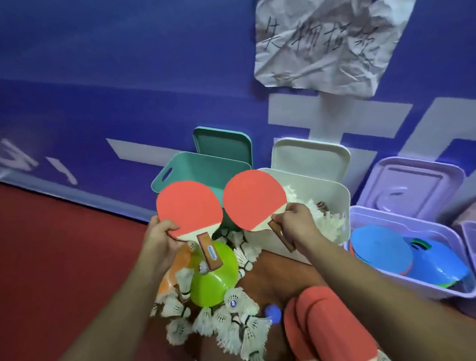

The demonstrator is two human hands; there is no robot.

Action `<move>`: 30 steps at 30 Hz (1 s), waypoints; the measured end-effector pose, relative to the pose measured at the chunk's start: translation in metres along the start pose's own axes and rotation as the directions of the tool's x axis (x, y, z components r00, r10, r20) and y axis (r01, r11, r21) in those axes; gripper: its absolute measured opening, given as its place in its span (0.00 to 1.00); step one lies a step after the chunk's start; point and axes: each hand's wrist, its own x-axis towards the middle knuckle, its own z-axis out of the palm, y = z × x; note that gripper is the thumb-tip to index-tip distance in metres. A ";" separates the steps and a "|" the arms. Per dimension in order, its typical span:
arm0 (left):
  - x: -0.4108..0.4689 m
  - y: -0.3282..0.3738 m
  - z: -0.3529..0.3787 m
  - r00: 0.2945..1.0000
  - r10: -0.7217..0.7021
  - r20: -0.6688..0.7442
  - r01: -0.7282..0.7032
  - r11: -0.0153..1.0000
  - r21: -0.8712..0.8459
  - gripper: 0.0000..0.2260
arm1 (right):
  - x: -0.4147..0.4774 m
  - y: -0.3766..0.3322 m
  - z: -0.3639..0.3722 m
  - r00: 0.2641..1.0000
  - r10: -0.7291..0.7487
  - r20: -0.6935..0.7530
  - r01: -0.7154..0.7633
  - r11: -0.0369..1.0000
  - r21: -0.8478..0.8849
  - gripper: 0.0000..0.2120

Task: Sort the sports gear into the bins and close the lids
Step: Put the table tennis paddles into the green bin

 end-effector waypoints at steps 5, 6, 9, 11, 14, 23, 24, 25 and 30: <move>0.093 0.039 -0.029 0.999 -0.006 0.037 0.006 1.000 -0.013 0.18 | 0.059 -0.036 0.080 0.998 -0.016 -0.067 0.012 0.998 -0.058 0.08; 0.114 0.047 -0.034 0.999 -0.018 0.041 0.019 0.999 -0.028 0.18 | 0.074 -0.042 0.097 0.996 -0.006 -0.090 0.002 0.999 -0.050 0.08; 0.170 0.068 -0.044 0.999 -0.040 0.030 0.041 0.999 -0.027 0.16 | 0.116 -0.055 0.140 0.991 0.035 -0.127 -0.041 0.998 -0.043 0.10; 0.201 0.080 -0.050 0.999 -0.044 0.012 0.043 0.998 0.034 0.16 | 0.141 -0.060 0.164 0.992 0.018 -0.123 -0.033 0.993 -0.115 0.08; 0.246 0.087 -0.061 0.998 -0.067 0.005 0.066 0.992 0.106 0.17 | 0.188 -0.052 0.196 0.991 0.020 -0.129 -0.051 0.968 -0.246 0.02; 0.303 0.070 -0.073 0.995 -0.099 0.023 0.097 0.993 0.068 0.14 | 0.277 -0.002 0.250 0.982 0.189 -0.005 -0.163 0.831 -0.533 0.13; 0.305 0.069 -0.072 0.995 -0.097 0.032 0.095 0.994 0.062 0.14 | 0.270 -0.008 0.253 0.982 0.190 0.007 -0.151 0.805 -0.574 0.12; 0.306 0.070 -0.070 0.995 -0.091 0.047 0.088 0.994 0.065 0.14 | 0.265 -0.012 0.255 0.981 0.193 0.010 -0.147 0.778 -0.611 0.11; 0.303 0.068 -0.049 0.988 -0.114 0.103 0.104 0.990 0.092 0.21 | 0.246 -0.030 0.258 0.996 0.090 -0.024 -0.090 0.883 -0.461 0.15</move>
